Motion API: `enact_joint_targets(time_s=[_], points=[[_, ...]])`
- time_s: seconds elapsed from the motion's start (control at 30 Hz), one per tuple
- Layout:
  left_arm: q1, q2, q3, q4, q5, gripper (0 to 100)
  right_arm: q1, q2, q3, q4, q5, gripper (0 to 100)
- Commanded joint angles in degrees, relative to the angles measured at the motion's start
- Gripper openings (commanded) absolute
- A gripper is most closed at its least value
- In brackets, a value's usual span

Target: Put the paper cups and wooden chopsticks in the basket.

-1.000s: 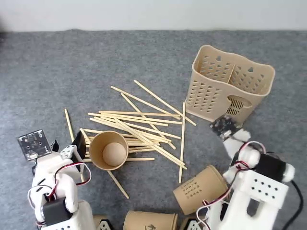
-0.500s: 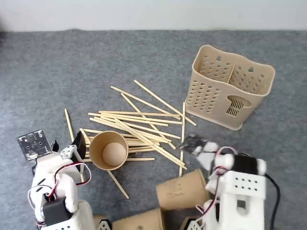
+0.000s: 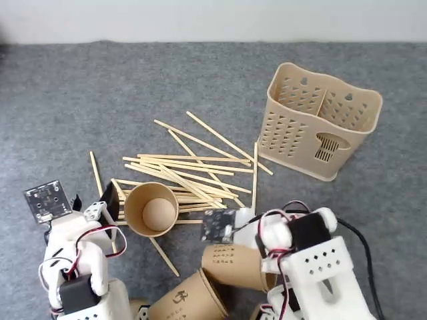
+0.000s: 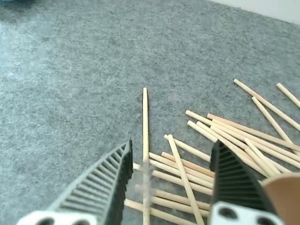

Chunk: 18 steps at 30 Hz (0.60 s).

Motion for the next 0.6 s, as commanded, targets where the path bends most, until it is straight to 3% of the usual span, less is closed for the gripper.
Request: enact_joint_targets(time_s=[0.0, 0.27, 0.57], points=[[0.09, -0.88, 0.66, -2.73, 0.35, 26, -4.97, -0.40, -4.13, 0.04, -4.31, 0.9], [0.09, -0.88, 1.19, -3.87, 0.35, 26, -15.43, -0.40, -5.19, -6.99, -15.56, 0.9], [0.09, -0.88, 1.19, -3.87, 0.35, 26, -16.48, -0.40, -5.36, -13.05, -19.43, 0.9]])
